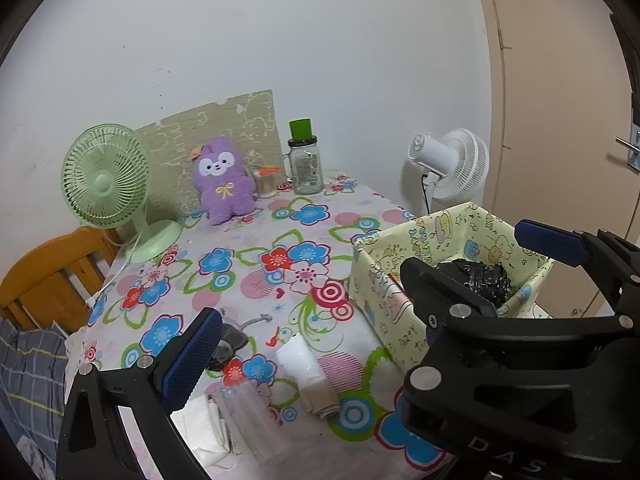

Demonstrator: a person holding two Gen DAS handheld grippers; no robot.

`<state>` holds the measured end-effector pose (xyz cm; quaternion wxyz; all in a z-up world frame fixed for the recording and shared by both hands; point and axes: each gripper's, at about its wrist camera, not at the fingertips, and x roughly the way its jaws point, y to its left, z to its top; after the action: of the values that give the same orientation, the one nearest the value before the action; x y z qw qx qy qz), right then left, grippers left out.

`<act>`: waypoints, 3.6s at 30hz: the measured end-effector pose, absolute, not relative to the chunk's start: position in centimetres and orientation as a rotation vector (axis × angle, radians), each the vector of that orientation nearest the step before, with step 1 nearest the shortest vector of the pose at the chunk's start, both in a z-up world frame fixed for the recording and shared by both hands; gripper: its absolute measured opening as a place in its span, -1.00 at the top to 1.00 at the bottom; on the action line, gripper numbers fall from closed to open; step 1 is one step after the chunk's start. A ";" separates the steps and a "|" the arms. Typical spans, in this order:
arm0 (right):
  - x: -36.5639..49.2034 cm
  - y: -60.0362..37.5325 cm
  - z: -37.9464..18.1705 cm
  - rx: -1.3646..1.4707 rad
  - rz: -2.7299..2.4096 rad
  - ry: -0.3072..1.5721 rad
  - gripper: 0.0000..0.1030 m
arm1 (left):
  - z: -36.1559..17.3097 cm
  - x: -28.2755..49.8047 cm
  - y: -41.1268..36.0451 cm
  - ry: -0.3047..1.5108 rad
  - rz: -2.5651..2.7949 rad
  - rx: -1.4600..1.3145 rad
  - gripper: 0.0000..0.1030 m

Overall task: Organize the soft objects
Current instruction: 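Withdraw both tools from the paper box back over the table, then grasp the white cloth pad with the left tool while the right tool grasps the white roll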

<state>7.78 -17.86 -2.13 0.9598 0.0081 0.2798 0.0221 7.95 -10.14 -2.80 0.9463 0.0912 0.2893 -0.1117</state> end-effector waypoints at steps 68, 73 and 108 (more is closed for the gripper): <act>12.8 -7.5 -11.9 -0.005 0.199 0.765 -0.72 | -11.7 10.8 2.4 0.774 -0.032 0.069 -0.99; 13.7 -7.5 -13.1 -0.001 0.199 0.803 -0.62 | -12.9 11.9 3.2 0.815 -0.010 0.031 -0.95; 15.0 -5.1 -14.3 -0.047 0.216 0.881 0.48 | -14.0 12.2 4.9 0.850 0.047 0.030 -0.94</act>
<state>15.03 -5.05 -14.30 0.8987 -0.0226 0.4253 0.1043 12.23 4.95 -14.00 0.9107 0.0144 0.4121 0.0226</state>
